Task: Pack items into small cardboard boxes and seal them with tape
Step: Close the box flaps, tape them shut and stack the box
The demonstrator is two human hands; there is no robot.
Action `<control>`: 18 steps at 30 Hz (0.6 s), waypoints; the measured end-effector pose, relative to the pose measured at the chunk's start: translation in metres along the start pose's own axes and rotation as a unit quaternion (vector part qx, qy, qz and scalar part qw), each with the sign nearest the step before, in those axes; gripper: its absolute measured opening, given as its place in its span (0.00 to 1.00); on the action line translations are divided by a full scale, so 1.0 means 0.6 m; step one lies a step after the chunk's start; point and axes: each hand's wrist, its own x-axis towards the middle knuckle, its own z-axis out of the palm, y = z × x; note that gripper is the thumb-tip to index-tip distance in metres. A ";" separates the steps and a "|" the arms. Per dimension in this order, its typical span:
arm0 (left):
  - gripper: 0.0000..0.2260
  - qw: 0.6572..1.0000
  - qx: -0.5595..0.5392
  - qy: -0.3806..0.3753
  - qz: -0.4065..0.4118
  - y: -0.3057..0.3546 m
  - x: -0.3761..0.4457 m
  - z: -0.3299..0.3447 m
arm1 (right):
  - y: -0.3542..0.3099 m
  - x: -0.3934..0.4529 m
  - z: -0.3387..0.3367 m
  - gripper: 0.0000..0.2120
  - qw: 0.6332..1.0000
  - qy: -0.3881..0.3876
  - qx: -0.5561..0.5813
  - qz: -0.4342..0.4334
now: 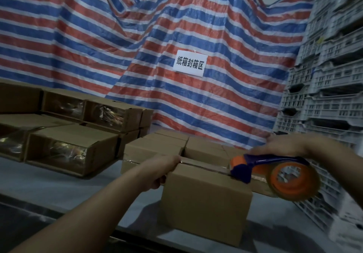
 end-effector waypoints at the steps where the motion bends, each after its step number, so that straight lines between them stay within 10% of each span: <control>1: 0.13 1.000 0.000 0.009 -0.005 0.001 -0.001 0.003 | 0.000 0.000 0.003 0.41 1.000 0.004 -0.010 0.004; 6: 0.19 0.986 0.145 0.078 0.012 0.023 -0.017 -0.006 | -0.002 0.009 0.002 0.32 1.000 -0.003 -0.016 0.011; 10: 0.15 0.893 0.334 0.200 0.225 0.050 -0.037 0.010 | 0.000 0.016 0.001 0.30 0.999 -0.008 -0.024 0.019; 14: 0.26 0.863 0.411 -0.034 0.292 0.069 -0.065 0.079 | 0.008 0.022 0.002 0.30 1.000 -0.007 -0.015 0.021; 18: 0.31 0.756 0.570 -0.016 0.321 0.060 -0.060 0.102 | 0.016 0.024 0.004 0.29 1.000 -0.013 0.008 0.012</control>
